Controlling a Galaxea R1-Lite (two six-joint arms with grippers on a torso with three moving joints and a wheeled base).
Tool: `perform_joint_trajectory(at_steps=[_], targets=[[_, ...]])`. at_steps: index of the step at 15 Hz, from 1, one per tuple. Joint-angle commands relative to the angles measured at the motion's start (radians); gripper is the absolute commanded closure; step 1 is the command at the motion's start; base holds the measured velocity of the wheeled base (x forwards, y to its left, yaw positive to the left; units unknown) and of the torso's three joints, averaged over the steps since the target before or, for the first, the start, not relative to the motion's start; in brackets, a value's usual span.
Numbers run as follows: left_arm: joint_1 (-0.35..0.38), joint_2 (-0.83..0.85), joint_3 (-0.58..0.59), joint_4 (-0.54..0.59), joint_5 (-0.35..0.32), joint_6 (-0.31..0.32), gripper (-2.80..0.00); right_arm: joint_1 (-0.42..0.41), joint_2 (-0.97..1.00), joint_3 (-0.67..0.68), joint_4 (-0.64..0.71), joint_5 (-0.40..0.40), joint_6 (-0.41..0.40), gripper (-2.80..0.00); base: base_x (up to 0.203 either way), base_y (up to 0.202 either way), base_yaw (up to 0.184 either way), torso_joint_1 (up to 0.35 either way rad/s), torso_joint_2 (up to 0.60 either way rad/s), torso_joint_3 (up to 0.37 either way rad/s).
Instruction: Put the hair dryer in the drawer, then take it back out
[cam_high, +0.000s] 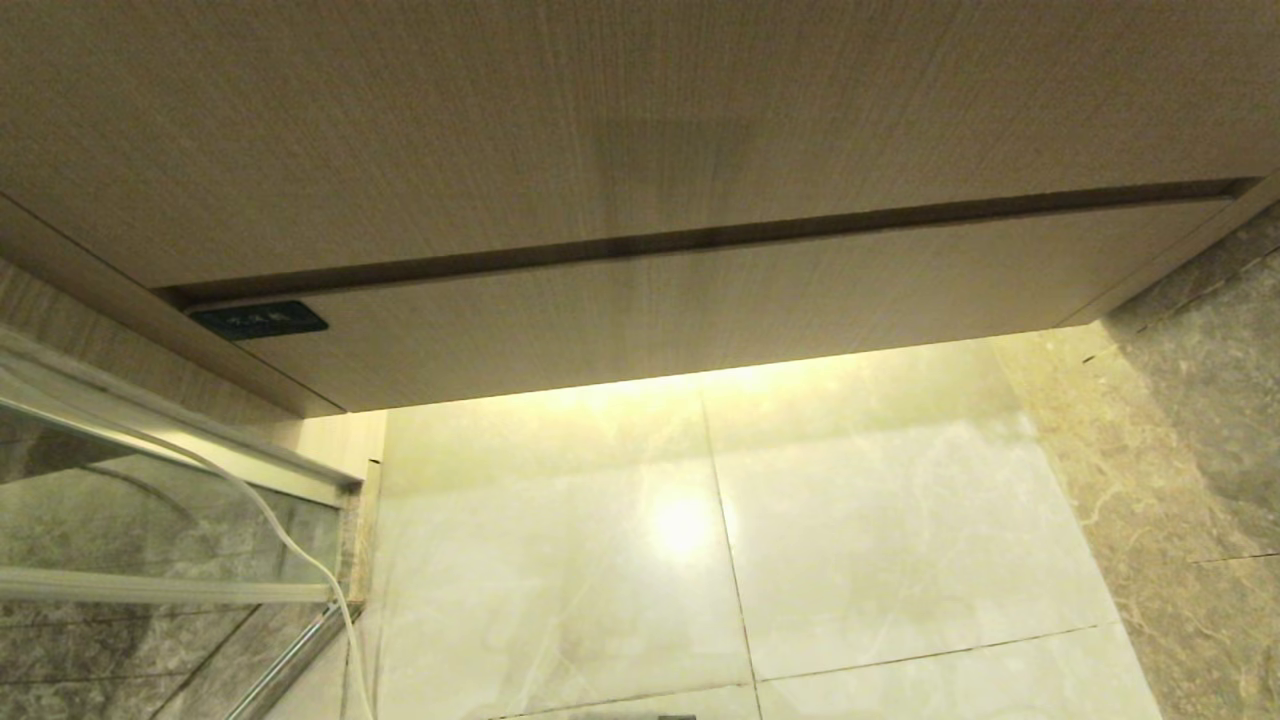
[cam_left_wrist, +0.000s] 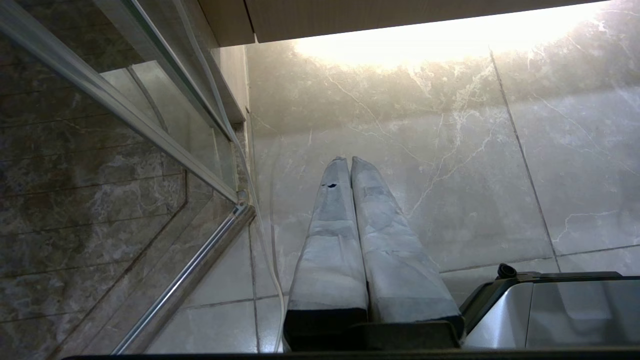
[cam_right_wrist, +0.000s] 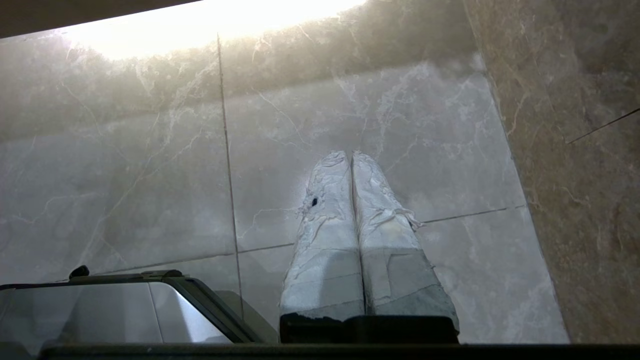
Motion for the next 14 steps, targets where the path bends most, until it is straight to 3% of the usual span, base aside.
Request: perform_joint_trajectory(at_steps=[1,14], targets=[[0.0,0.0,0.0,-0.001,0.0,0.0,0.0,-0.001,0.002,0.0,0.0,-0.001,0.0,0.0,0.0,0.0,0.0,0.0,0.0,0.0],[0.0,0.002,0.0,-0.001,0.0,0.0,0.0,0.001,0.003,0.0,-0.002,-0.001,0.0,0.0,0.0,0.0,0.0,0.0,0.0,0.0]])
